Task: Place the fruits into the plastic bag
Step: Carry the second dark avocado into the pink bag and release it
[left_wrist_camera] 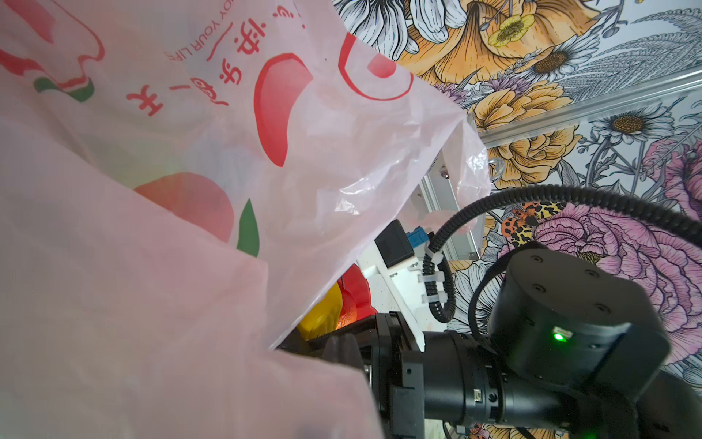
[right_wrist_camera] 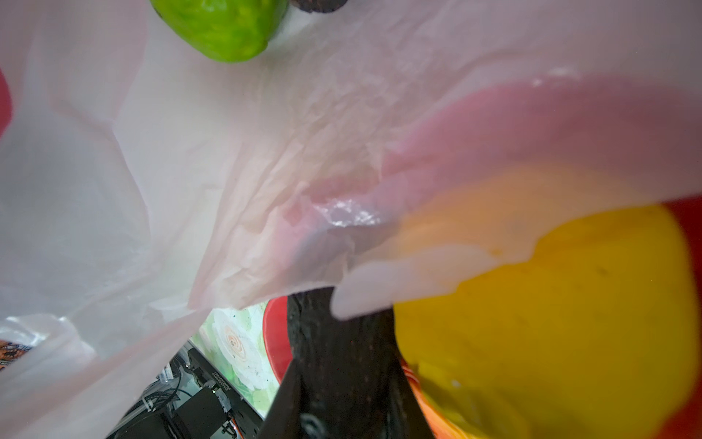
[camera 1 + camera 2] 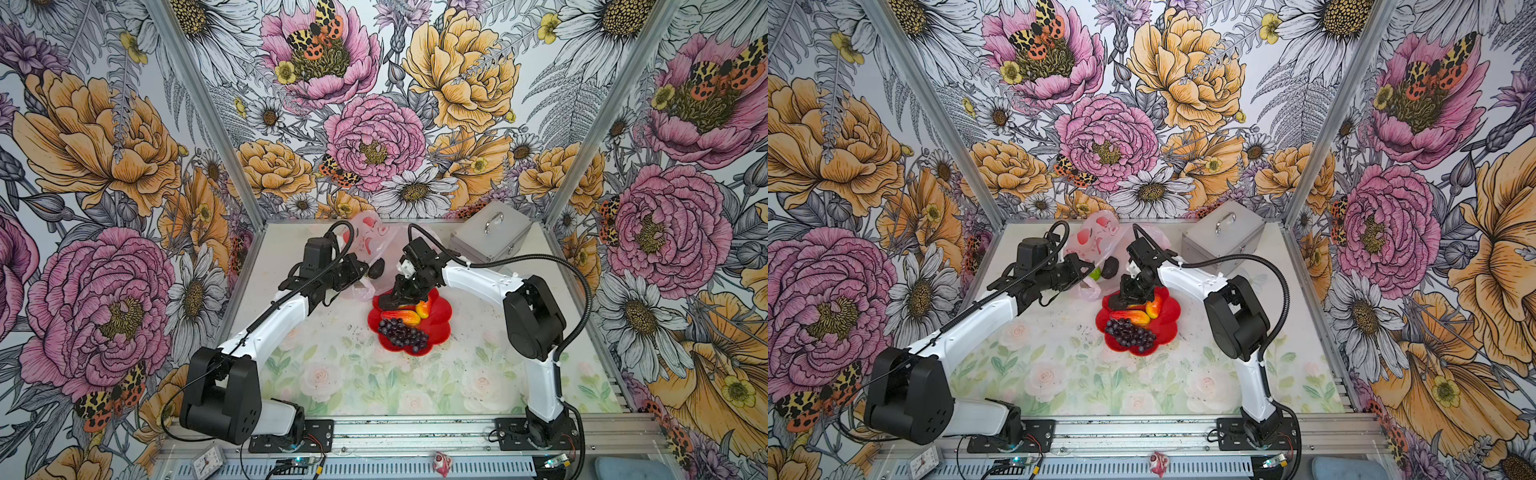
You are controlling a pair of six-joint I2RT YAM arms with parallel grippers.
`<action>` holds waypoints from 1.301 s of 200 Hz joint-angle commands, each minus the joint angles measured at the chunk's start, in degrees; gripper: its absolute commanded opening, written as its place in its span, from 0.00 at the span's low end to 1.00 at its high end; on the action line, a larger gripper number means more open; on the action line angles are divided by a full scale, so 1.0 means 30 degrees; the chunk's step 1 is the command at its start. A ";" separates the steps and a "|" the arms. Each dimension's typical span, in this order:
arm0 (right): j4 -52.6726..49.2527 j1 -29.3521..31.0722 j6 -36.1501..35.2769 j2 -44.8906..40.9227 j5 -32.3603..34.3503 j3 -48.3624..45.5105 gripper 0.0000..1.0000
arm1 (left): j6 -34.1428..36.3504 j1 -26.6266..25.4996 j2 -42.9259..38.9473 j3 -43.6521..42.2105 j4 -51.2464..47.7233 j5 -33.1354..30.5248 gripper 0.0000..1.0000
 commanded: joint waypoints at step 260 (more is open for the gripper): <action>0.0576 -0.1597 -0.0801 0.4528 0.3665 0.9548 0.21 | -0.0616 -0.0661 0.0274 0.0250 0.1070 0.0531 0.00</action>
